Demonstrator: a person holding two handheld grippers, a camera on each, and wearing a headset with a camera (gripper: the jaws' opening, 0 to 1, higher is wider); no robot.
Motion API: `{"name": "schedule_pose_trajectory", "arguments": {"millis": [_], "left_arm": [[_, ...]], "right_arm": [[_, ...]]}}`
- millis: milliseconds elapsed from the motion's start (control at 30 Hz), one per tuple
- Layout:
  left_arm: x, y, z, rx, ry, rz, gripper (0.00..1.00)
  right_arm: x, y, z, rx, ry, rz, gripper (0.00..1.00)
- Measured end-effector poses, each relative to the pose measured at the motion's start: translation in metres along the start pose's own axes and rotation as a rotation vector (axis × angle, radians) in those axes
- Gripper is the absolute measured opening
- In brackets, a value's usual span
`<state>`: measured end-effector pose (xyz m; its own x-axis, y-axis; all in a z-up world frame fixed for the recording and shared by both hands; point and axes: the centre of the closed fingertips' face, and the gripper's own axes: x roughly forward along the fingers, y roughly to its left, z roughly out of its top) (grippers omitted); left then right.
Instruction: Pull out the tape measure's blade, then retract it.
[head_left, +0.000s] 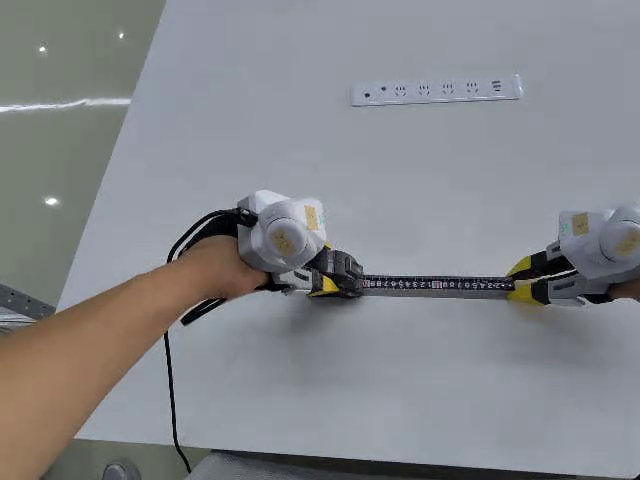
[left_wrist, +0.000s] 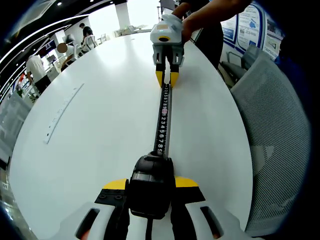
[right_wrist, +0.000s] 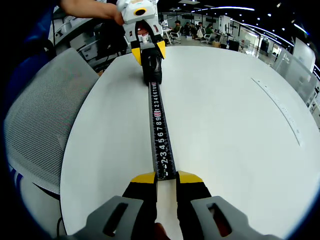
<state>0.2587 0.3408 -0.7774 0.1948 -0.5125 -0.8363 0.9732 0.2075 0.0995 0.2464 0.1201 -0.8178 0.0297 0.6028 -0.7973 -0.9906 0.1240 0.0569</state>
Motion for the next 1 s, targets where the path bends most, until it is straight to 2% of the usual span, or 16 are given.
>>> {"name": "schedule_pose_trajectory", "arguments": {"millis": [600,1000], "left_arm": [[0.000,0.000,0.000,0.002,0.005,-0.002,0.27],[0.001,-0.001,0.001,0.003,0.003,0.002,0.28]], "right_arm": [[-0.012,-0.005,-0.016,0.022,0.012,-0.005,0.09],[-0.009,-0.006,-0.014,0.003,0.026,-0.006,0.10]]}}
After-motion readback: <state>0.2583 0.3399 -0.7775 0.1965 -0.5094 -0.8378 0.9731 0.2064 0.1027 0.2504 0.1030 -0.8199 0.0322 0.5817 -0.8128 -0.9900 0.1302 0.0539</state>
